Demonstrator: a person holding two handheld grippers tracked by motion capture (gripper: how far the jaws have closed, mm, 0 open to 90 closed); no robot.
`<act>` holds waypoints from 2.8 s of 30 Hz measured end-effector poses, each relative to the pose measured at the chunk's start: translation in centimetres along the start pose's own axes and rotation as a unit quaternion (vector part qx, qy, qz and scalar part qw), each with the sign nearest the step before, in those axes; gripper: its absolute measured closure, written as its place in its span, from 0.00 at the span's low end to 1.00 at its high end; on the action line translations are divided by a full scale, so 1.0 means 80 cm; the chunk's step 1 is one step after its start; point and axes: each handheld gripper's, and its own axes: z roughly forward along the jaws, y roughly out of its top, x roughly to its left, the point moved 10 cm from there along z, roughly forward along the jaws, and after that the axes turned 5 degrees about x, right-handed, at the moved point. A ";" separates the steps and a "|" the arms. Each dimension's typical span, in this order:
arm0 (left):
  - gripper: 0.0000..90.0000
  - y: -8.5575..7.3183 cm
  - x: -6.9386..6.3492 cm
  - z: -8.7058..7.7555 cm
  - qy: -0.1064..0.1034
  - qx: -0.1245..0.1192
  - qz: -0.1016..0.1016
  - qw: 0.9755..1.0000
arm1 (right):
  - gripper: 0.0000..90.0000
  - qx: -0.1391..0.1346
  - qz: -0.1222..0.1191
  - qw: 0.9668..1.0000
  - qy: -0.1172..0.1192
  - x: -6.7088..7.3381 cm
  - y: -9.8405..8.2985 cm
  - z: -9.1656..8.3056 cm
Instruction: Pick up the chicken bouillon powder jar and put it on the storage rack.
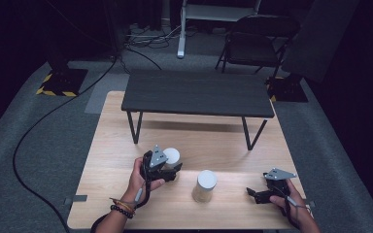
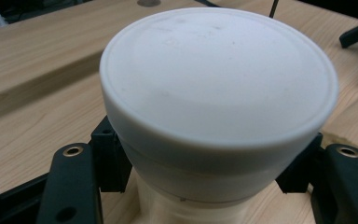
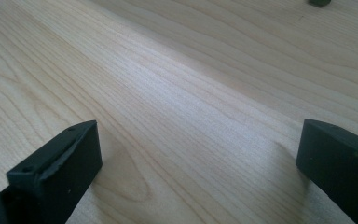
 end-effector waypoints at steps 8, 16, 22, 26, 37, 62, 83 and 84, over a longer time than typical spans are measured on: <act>0.39 0.012 0.000 -0.015 0.011 -0.010 0.000 1.000 | 0.00 0.000 0.000 1.000 0.000 0.000 0.000 0.000; 0.39 0.034 0.000 -0.029 0.020 -0.025 -0.011 0.999 | 0.00 0.000 0.000 1.000 0.000 0.000 0.000 0.000; 0.39 0.047 -0.002 -0.034 0.028 -0.031 -0.018 0.999 | 0.00 0.000 0.000 1.000 0.000 0.000 0.000 0.000; 0.39 0.057 -0.001 -0.041 0.034 -0.040 -0.021 0.998 | 0.00 0.000 0.000 1.000 0.000 0.000 0.000 0.000; 0.39 0.102 -0.004 -0.072 0.062 -0.057 -0.021 0.996 | 0.00 0.000 0.000 1.000 0.000 0.000 0.000 0.000; 0.39 0.189 -0.001 -0.114 0.069 -0.112 -0.010 0.991 | 0.00 0.000 -0.002 1.000 0.002 -0.001 0.000 0.000; 0.39 0.236 0.029 -0.100 0.097 -0.140 -0.048 0.984 | 0.00 0.000 -0.003 1.000 0.003 -0.001 0.000 0.000; 0.39 0.237 0.032 -0.098 0.099 -0.139 -0.050 0.984 | 0.00 0.000 -0.003 1.000 0.003 -0.001 0.000 0.000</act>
